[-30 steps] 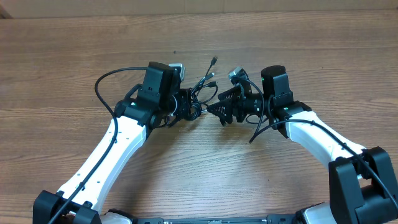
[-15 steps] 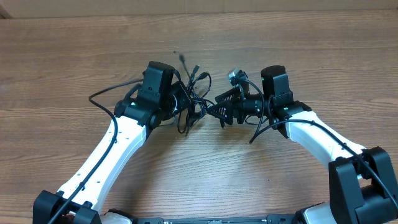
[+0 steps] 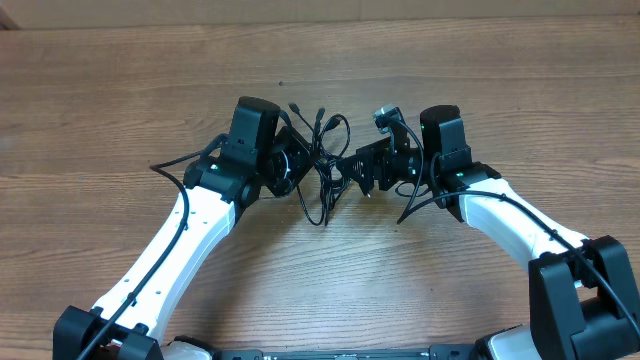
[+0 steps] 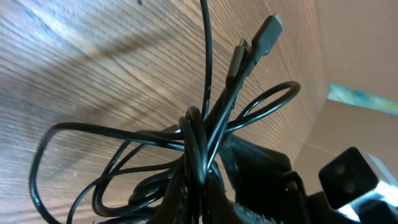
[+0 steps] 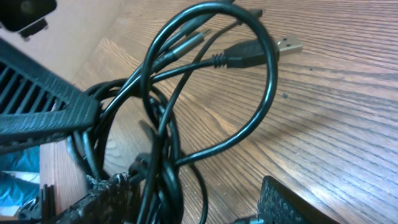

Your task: Untangle cables

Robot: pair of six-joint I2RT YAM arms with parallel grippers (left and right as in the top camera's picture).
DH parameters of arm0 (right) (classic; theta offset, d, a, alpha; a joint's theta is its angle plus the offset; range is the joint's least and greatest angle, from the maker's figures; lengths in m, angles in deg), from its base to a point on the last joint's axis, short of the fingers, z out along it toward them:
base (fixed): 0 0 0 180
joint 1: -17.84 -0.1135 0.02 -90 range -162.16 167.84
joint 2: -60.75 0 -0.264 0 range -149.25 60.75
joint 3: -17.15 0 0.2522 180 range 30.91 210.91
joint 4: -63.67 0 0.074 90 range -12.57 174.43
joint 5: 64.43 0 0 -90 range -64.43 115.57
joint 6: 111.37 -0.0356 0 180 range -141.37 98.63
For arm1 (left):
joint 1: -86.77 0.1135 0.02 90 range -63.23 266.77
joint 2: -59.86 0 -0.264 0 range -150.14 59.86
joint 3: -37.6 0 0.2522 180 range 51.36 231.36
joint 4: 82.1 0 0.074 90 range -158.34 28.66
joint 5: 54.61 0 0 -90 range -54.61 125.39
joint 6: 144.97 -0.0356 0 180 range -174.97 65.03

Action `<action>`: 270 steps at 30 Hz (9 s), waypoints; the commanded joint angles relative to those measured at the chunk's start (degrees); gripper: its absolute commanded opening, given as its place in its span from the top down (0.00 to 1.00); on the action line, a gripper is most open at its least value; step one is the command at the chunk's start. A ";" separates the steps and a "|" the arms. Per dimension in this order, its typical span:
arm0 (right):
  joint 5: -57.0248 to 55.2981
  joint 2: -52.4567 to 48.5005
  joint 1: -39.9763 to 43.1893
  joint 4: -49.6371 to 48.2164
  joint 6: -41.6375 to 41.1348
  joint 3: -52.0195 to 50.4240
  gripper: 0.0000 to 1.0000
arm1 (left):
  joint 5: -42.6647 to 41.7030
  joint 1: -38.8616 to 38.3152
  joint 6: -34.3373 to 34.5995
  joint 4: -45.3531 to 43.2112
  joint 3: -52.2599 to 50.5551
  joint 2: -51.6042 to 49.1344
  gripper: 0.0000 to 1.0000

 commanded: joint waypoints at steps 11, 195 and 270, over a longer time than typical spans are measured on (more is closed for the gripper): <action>-6.21 0.26 0.20 3.98 -1.11 1.11 0.39 | -5.27 -0.07 7.21 -6.95 0.94 1.29 0.96; 13.68 -1.46 -6.10 -8.92 1.05 0.70 0.65 | -17.07 7.39 11.87 3.19 0.94 1.29 0.96; -16.48 -1.46 0.42 -11.69 -75.01 0.70 0.96 | 5.92 0.59 -1.68 12.20 0.94 1.29 0.00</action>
